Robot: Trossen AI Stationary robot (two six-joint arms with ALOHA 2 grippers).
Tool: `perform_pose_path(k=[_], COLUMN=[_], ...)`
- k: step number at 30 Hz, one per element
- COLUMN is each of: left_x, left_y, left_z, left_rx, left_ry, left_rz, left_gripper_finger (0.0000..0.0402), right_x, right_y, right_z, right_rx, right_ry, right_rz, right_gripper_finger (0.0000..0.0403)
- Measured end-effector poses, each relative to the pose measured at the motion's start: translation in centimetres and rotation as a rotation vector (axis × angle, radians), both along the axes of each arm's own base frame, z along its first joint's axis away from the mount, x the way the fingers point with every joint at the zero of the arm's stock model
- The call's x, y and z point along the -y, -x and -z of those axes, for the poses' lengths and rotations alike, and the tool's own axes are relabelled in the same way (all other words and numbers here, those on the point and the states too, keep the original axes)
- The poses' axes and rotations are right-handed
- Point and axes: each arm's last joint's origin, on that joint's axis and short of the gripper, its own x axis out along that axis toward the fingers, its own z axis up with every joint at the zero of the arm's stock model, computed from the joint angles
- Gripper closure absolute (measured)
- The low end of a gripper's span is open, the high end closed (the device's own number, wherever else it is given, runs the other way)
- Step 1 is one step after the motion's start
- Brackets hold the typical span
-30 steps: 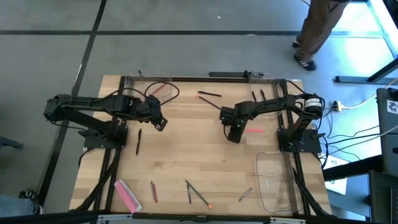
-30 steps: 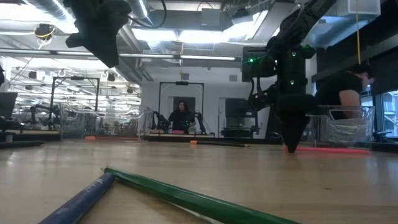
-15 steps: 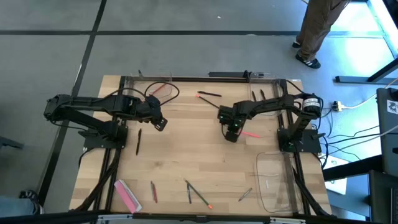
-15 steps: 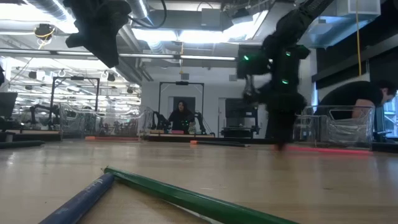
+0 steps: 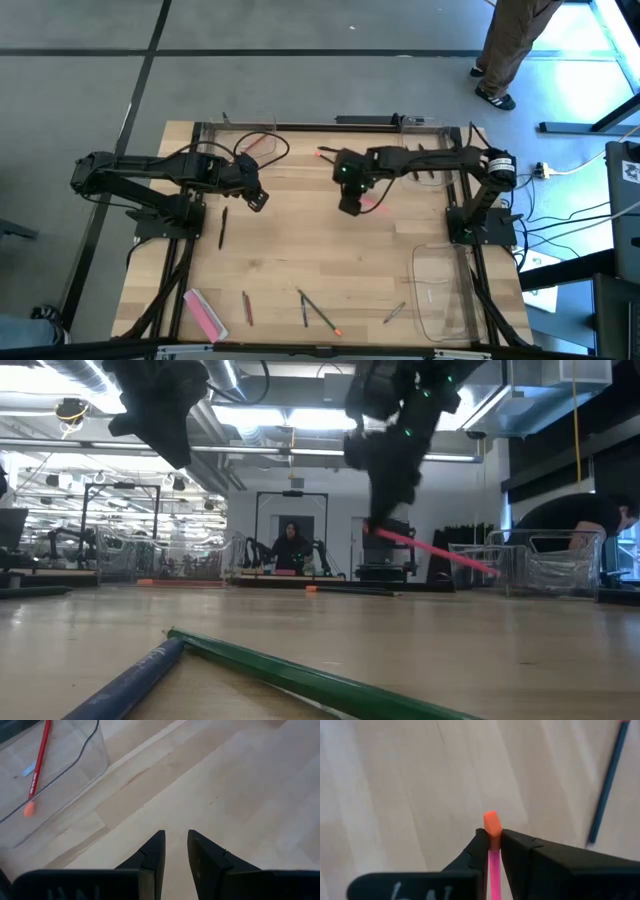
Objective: Sort crayons/erasers/pens/pencils in bins
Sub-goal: Put the pink pencil into the top left transparent bin
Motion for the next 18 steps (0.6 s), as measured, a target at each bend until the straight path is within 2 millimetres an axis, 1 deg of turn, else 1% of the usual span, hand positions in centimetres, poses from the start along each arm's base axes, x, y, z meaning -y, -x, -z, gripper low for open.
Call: perform_pose_path(k=[7,12,16,18], left_x=[-0.1,-0.1,-0.1,-0.1], left_y=[0.0,-0.1,-0.7,-1.1], left_z=[0.0,-0.1,-0.5,-0.7], left_rx=[-0.005,0.011,0.06,0.078], left_ry=[-0.034,-0.035,-0.08,-0.117], left_rz=[-0.006,-0.005,0.052,0.113], left_gripper_finger=[0.0312,0.0314,0.0311,0.0311], right_x=[1.2,1.6,1.8,1.8], right_y=[-1.7,-2.5,-3.1,-3.2], right_z=[-4.1,-6.5,-8.6,-9.5], right_rx=[0.172,0.275,0.372,0.399], right_ry=[0.05,0.081,0.112,0.126], right_rz=[0.0,-0.003,-0.017,-0.025], right_gripper_finger=[0.0361,0.0361,0.0361,0.0361])
